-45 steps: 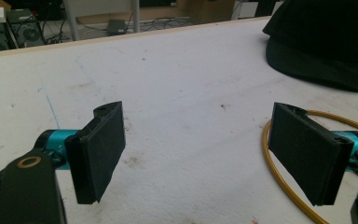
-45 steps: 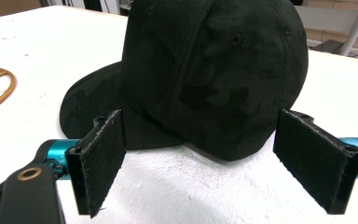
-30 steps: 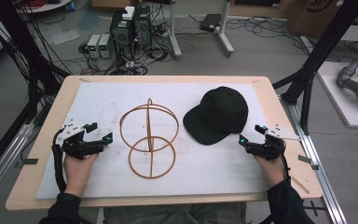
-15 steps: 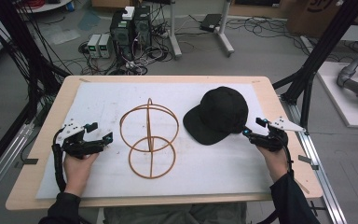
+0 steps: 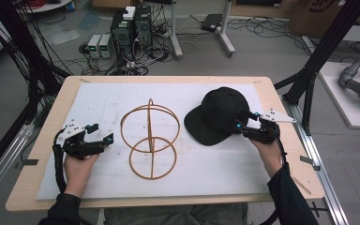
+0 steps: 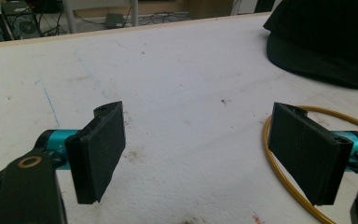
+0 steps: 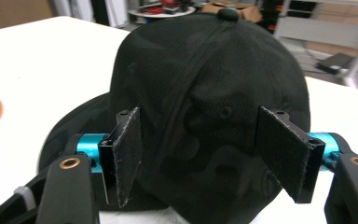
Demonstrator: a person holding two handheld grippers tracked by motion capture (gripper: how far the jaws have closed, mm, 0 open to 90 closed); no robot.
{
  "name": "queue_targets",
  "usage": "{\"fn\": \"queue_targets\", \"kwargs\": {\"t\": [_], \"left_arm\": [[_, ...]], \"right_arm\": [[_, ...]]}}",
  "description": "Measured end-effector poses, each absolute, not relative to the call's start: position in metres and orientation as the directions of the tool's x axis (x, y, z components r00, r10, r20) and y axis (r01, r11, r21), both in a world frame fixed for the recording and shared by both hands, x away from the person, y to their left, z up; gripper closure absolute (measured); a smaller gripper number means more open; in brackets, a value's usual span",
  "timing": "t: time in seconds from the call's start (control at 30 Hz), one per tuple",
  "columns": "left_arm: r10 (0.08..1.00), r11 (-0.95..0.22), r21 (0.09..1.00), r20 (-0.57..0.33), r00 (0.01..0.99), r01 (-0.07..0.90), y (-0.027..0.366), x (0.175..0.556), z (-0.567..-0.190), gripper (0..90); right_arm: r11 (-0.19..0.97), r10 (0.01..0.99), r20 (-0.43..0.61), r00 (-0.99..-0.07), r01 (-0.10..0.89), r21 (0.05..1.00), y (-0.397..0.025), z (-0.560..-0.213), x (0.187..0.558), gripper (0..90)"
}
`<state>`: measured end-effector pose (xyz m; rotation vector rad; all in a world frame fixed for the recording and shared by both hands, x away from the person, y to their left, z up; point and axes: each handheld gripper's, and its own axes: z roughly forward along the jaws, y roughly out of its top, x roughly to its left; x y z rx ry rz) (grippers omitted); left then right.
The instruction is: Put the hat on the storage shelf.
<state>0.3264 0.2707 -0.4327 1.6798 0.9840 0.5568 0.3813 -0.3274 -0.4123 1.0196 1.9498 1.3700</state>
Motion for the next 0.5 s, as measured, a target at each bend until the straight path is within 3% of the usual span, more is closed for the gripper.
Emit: {"fn": "queue_targets", "kwargs": {"t": [0.2, 0.33, 0.5], "left_arm": [[0.828, -0.098, 0.937, -0.109, 0.550, 0.335, 0.270, 0.326, -0.433, 19.2], [0.828, -0.099, 0.937, -0.109, 0.550, 0.335, 0.270, 0.326, -0.433, 19.2], [0.828, -0.100, 0.935, -0.111, 0.549, 0.339, 0.271, 0.326, -0.434, 19.2]], "right_arm": [[0.199, 0.811, 0.012, -0.585, 0.295, 0.935, -0.322, -0.414, 0.385, 34.2], [0.273, 0.781, -0.035, -0.623, 0.291, 0.917, -0.309, -0.418, 0.386, 41.5], [0.284, 0.790, -0.033, -0.613, 0.317, 0.905, -0.303, -0.421, 0.389, 45.2]]}}
